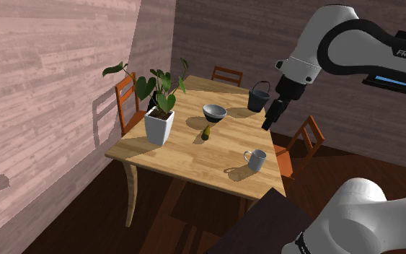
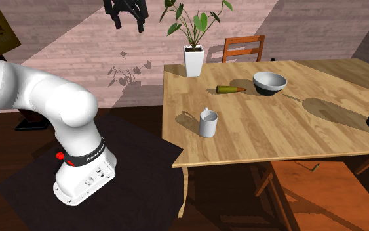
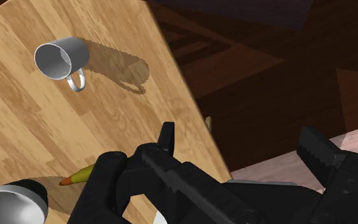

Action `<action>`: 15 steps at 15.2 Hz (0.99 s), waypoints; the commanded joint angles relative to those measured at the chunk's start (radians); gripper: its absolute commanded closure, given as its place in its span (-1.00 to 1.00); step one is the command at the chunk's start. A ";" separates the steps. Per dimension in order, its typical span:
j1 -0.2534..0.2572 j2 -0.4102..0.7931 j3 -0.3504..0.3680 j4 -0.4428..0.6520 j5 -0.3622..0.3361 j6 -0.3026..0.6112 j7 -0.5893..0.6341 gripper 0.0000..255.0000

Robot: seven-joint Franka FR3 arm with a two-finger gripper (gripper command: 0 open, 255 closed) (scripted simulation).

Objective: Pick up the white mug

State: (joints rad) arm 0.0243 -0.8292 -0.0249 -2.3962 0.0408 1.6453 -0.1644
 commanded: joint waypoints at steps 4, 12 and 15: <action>-0.020 0.030 -0.047 -0.045 -0.034 0.061 -0.051 -1.00; -0.073 0.169 -0.176 -0.118 -0.120 0.240 -0.182 -1.00; -0.090 0.242 -0.226 -0.125 -0.146 0.311 -0.231 -1.00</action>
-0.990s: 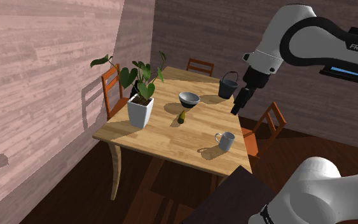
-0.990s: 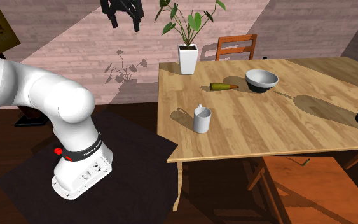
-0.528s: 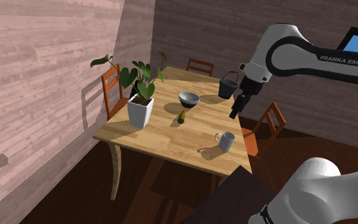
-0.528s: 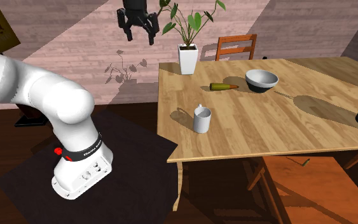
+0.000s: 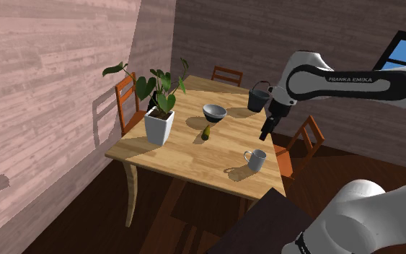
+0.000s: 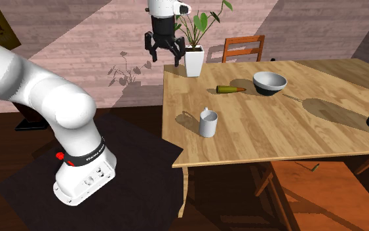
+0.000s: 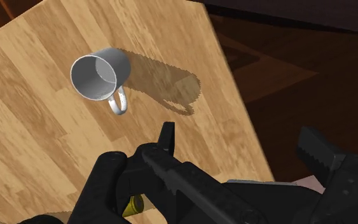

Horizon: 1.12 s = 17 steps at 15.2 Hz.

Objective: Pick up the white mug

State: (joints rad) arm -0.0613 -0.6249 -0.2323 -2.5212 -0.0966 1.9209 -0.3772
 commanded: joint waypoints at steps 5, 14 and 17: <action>-0.026 0.184 -0.102 0.012 -0.034 0.153 -0.103 -1.00; -0.044 0.508 -0.239 0.110 0.017 0.344 -0.289 -1.00; -0.055 0.629 -0.270 0.163 0.071 0.394 -0.367 -1.00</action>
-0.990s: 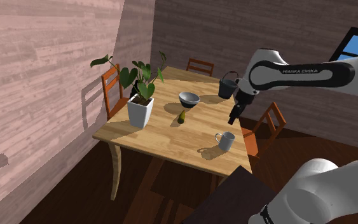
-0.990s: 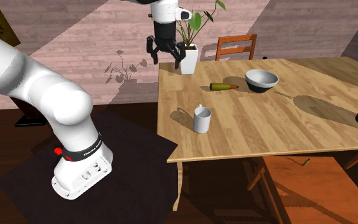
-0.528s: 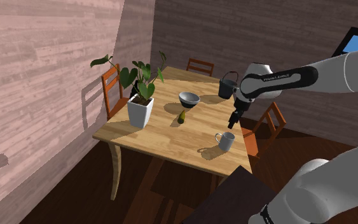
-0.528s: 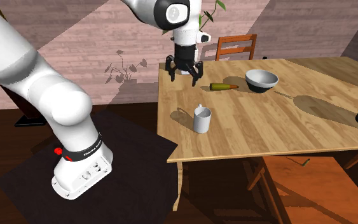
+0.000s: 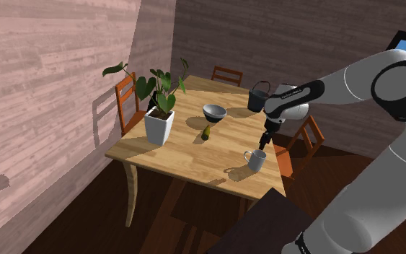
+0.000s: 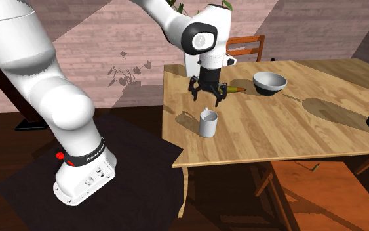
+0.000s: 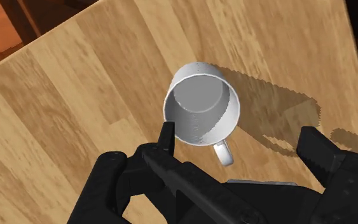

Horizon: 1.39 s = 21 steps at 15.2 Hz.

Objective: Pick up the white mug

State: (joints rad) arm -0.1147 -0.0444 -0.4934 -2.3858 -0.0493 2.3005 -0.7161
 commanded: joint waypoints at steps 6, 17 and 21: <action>-0.050 0.249 -0.017 0.127 0.135 0.079 -0.155 -1.00; -0.070 0.328 0.009 0.119 0.193 0.156 -0.194 1.00; -0.070 0.328 0.009 0.119 0.193 0.156 -0.194 1.00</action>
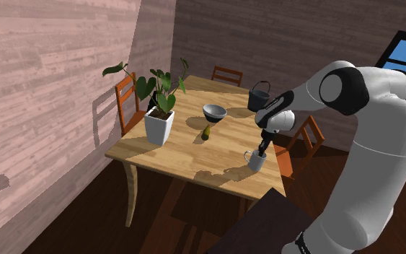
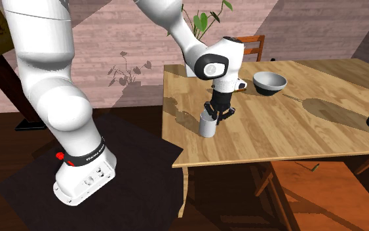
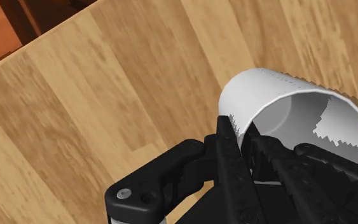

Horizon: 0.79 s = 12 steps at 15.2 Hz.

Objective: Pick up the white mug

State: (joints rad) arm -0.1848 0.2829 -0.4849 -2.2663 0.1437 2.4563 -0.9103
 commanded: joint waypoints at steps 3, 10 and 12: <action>0.001 -0.001 0.000 -0.002 -0.001 0.000 0.002 1.00; 0.021 -0.083 -0.027 0.009 -0.062 -0.082 0.041 1.00; 0.026 -0.105 -0.032 0.014 -0.078 -0.107 0.052 1.00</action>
State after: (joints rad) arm -0.1616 0.1871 -0.5146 -2.2571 0.0729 2.3627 -0.8638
